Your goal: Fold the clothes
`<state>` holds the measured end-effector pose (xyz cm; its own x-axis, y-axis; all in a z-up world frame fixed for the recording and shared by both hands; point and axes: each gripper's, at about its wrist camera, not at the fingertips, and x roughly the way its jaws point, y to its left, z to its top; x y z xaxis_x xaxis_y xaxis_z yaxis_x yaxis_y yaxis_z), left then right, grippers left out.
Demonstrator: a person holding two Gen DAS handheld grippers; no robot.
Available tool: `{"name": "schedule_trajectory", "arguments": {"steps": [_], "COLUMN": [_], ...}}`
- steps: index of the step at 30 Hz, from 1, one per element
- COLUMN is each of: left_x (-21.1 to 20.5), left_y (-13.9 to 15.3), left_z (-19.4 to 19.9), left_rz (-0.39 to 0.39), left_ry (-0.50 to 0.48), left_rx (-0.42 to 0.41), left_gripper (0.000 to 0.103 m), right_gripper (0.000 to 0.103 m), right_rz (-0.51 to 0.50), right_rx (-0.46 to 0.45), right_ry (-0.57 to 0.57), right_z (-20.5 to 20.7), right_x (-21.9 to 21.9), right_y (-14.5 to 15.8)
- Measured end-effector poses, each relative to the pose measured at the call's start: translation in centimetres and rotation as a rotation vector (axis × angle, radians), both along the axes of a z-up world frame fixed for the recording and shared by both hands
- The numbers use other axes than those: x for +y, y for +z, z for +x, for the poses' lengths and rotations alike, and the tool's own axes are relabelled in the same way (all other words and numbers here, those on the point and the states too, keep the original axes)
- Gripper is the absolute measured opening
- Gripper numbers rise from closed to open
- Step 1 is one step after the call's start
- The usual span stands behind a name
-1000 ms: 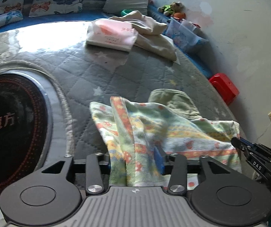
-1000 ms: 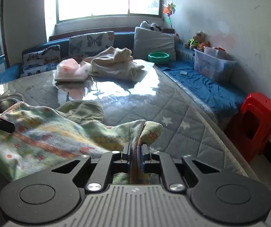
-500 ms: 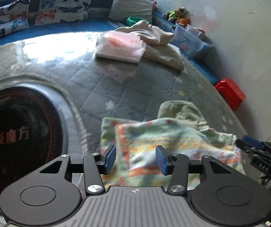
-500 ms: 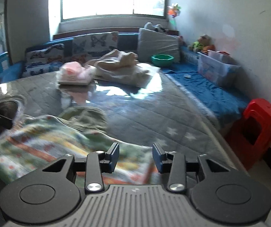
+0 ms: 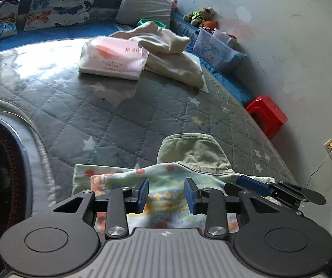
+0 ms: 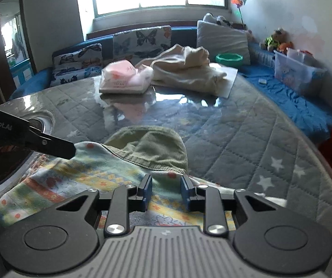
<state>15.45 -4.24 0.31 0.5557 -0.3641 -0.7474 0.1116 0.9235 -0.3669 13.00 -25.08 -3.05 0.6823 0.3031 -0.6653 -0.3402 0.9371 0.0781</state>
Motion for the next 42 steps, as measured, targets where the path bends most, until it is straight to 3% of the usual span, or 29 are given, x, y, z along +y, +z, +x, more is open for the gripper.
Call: {"name": "schedule_trajectory", "arguments": {"steps": [4, 6, 17, 26, 34, 37, 42], "left_x": [-0.1, 0.1, 0.9, 0.8, 1.8, 2.5, 3.4], "left_y": [-1.5, -1.6, 0.7, -0.4, 0.0, 0.5, 0.8], "left_z": [1.0, 0.8, -4.3, -9.2, -11.2, -12.0, -13.5], "left_rz": [0.014, 0.005, 0.014, 0.11, 0.096, 0.089, 0.082], "left_ry": [0.011, 0.011, -0.066, -0.135, -0.099, -0.076, -0.054], "left_rx": [0.034, 0.028, -0.033, -0.039, -0.064, -0.08, -0.095], "left_gripper": [0.036, 0.036, 0.037, 0.039, 0.045, 0.048, 0.056], "right_gripper": [0.032, 0.043, 0.076, 0.082, 0.09, 0.102, 0.103], "right_rz": [-0.016, -0.033, -0.068, -0.117, -0.1, -0.078, -0.082], "right_rx": [-0.007, -0.017, -0.062, -0.066, -0.064, -0.072, -0.073], "right_ry": [0.007, 0.019, 0.147, 0.193, 0.163, 0.146, 0.127], "right_z": [-0.1, -0.4, -5.9, -10.0, -11.6, -12.0, -12.3], "right_x": [0.0, 0.0, 1.7, 3.0, 2.4, 2.1, 2.1], "right_y": [-0.1, 0.3, 1.9, 0.9, 0.8, 1.2, 1.2]}}
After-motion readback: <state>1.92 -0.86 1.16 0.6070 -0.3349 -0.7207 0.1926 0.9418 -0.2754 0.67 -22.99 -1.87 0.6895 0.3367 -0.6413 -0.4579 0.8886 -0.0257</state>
